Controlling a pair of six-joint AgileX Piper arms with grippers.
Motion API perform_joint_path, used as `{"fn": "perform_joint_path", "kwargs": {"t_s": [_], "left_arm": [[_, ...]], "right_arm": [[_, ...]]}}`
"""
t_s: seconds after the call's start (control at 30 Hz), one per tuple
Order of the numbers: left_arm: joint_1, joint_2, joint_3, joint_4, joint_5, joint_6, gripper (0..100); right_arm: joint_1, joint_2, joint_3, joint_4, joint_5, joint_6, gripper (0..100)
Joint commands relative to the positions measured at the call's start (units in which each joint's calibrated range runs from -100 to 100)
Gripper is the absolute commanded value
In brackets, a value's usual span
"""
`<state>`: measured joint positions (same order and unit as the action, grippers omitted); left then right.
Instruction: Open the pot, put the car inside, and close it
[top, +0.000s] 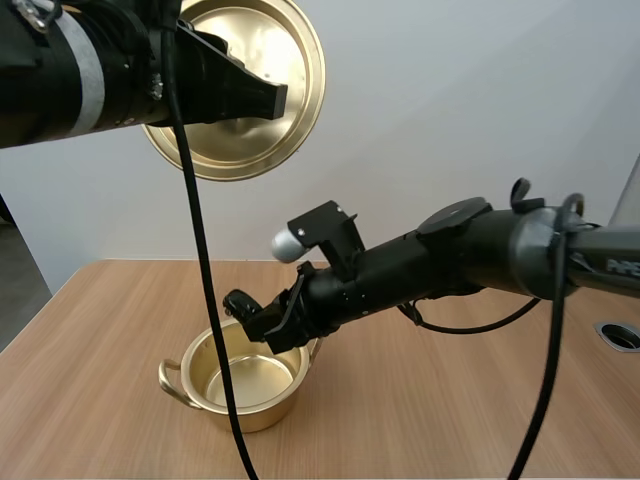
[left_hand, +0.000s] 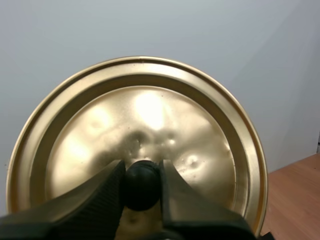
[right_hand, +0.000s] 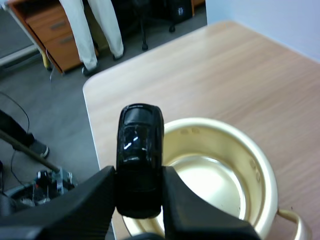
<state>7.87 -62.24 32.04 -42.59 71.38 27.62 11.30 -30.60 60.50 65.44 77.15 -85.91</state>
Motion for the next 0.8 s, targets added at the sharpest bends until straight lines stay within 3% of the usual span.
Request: {"fn": "perform_joint_path", "kwargs": {"t_s": [0.0, 0.33, 0.47, 0.53, 0.6, 0.7, 0.73, 0.77], "left_arm": [[0.19, 0.04, 0.04, -0.17, -0.01, 0.07, 0], [0.18, 0.04, 0.04, -0.4, 0.14, 0.87, 0], [0.18, 0.04, 0.04, -0.4, 0.35, 0.86, 0], [0.18, 0.04, 0.04, -0.4, 0.7, 0.86, 0], [0.18, 0.04, 0.04, -0.16, 1.03, 0.95, 0], [0.18, 0.04, 1.12, 0.85, 1.03, 1.29, 0], [0.18, 0.18, 1.68, 1.25, 0.63, 1.41, 0], [0.18, 0.18, 2.46, 1.67, 0.14, 1.55, 0]], "right_arm": [[0.07, 7.13, -0.04, -1.39, -10.26, -1.87, 0], [0.07, 13.08, -0.04, 1.21, -8.86, -7.27, 0], [0.07, 13.08, -0.04, 2.39, -7.9, -7.27, 49], [0.07, 13.08, -0.04, 2.51, -8.09, -7.27, 62], [0.07, 13.08, -0.04, 2.51, -8.54, -7.18, 55], [0.07, 12.36, -0.04, 1.7, -9.14, -7.18, 10], [0.07, 11.62, -0.04, 1.59, -9.14, -7.18, 0], [0.0, 10.66, -0.04, 1.42, -10.07, -6.9, 0]]}}
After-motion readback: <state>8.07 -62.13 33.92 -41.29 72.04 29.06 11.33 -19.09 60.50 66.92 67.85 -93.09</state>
